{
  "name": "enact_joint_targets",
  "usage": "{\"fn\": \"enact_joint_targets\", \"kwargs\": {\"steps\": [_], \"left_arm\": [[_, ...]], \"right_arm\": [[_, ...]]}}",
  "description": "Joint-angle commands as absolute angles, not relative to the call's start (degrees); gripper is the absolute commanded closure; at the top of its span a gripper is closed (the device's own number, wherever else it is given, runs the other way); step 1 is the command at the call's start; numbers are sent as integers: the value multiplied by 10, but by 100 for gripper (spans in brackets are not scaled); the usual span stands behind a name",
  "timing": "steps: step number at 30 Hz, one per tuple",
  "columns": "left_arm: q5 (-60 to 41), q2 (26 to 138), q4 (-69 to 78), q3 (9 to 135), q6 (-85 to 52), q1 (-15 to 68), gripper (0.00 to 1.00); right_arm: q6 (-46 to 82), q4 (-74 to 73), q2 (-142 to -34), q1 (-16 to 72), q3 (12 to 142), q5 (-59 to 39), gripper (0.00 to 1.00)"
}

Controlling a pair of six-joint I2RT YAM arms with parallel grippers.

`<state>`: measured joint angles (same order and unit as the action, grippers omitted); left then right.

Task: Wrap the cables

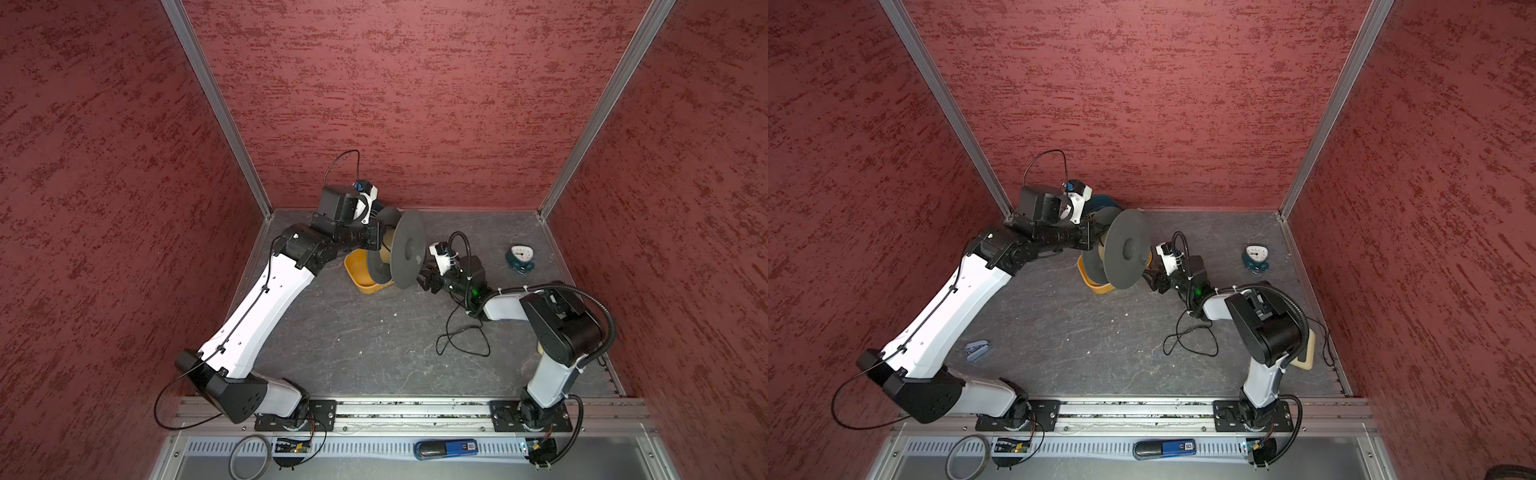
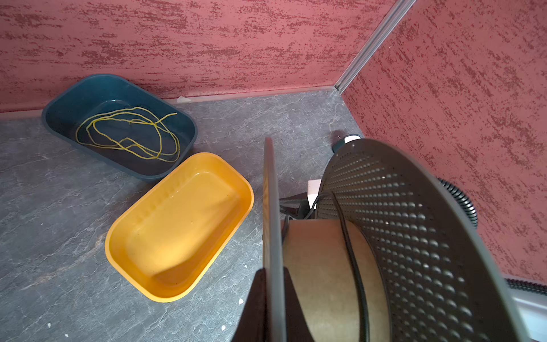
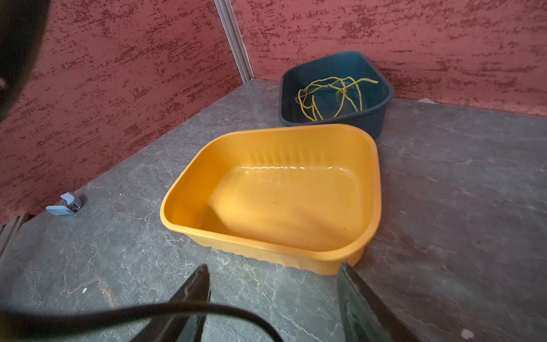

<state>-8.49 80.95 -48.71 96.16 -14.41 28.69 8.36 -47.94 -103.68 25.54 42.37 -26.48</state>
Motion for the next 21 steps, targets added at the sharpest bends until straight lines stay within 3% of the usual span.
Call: {"fn": "enact_joint_targets", "kwargs": {"steps": [1,10,15,21], "left_arm": [[-113,780,-432,959,-161,276,100],[-147,775,-402,931,-184,246,100],[-147,781,-396,929,-205,225,100],[-171,802,-356,917,-284,183,100]], "right_arm": [[96,-544,-1048,255,434,-285,43],[106,-554,-1039,254,405,-282,96],[121,-534,-1011,256,381,-230,100],[59,-393,-965,309,391,-67,100]]}}
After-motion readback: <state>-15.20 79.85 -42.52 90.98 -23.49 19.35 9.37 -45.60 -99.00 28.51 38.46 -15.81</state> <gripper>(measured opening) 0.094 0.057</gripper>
